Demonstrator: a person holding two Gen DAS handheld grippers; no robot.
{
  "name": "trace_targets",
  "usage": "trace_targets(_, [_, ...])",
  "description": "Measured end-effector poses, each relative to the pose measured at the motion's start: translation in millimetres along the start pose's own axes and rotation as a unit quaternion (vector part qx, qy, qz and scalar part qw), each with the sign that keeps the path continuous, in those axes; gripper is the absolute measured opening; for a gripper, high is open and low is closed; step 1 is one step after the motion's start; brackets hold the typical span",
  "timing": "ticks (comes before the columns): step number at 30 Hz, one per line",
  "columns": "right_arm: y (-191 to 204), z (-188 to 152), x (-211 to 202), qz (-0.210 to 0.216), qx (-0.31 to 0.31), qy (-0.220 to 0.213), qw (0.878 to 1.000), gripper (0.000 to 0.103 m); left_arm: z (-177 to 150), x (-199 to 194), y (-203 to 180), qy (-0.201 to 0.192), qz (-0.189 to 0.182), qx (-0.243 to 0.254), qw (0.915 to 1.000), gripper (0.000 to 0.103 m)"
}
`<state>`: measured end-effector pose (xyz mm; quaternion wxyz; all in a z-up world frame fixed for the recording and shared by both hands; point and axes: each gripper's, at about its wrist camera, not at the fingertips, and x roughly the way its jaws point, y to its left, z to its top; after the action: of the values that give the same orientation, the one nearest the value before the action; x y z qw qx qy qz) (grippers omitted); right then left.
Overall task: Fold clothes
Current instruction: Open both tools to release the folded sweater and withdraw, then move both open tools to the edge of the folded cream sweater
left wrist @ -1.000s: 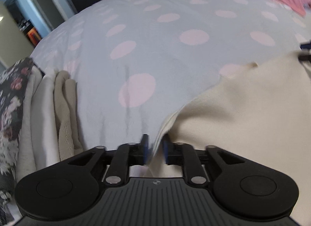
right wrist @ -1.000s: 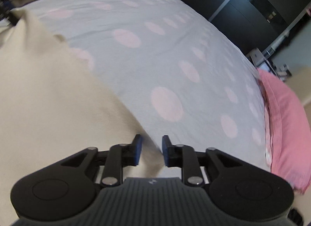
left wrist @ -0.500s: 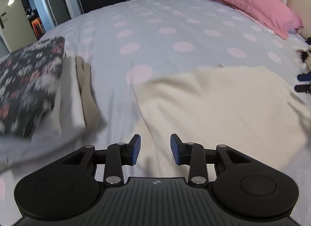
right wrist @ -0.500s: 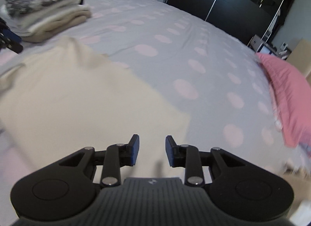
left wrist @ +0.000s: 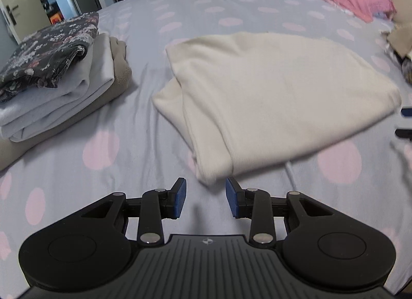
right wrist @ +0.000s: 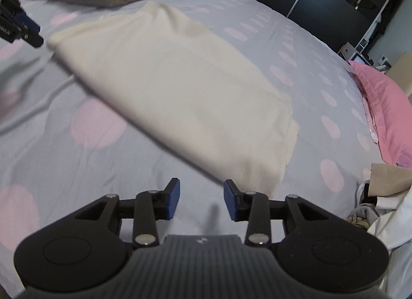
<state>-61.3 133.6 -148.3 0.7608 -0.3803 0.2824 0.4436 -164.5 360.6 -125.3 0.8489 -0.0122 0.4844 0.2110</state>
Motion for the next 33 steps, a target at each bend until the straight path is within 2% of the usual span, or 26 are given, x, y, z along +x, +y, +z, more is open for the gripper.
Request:
trace_targets(3, [1.2,-2.5,3.9,-0.008,-0.009,0.002,1.000,0.047,-7.4,1.8,-9.5,-0.007,0.028,0.033,0.9990,0.032])
trace_targets(6, [-2.0,-3.5,6.5,-0.008,-0.004,0.005,1.000,0.048,-10.6,4.7,-13.2,-0.014,0.037,0.047,0.9981,0.032])
trace_targets(15, [-12.6,-6.0,13.9,-0.008,0.015,0.014,1.000,0.052,-7.4,8.3,-12.1,-0.042,0.030,0.039,0.9979,0.032])
trace_targets(26, [-33.5,-6.2,20.6,-0.028,0.047,0.020,0.998,0.055,-4.6,22.0,-9.9,-0.038,0.004,0.031,0.9988,0.031])
trace_targets(27, [-37.5,-7.1,21.9,-0.033,0.054,0.022,0.998,0.055,-3.8,24.3,-11.1,-0.036,0.005,0.032,0.9988,0.031])
trace_targets(29, [-45.3,-8.8,24.5,-0.040,0.070,0.023,0.997,0.055,-1.8,27.5,-11.8,-0.033,0.002,0.030,0.9990,0.022])
trace_targets(33, [-56.9,-11.1,29.8,-0.040,0.099,0.021,0.994,0.054,1.6,30.6,-11.3,-0.029,-0.007,0.020,0.9993,0.014])
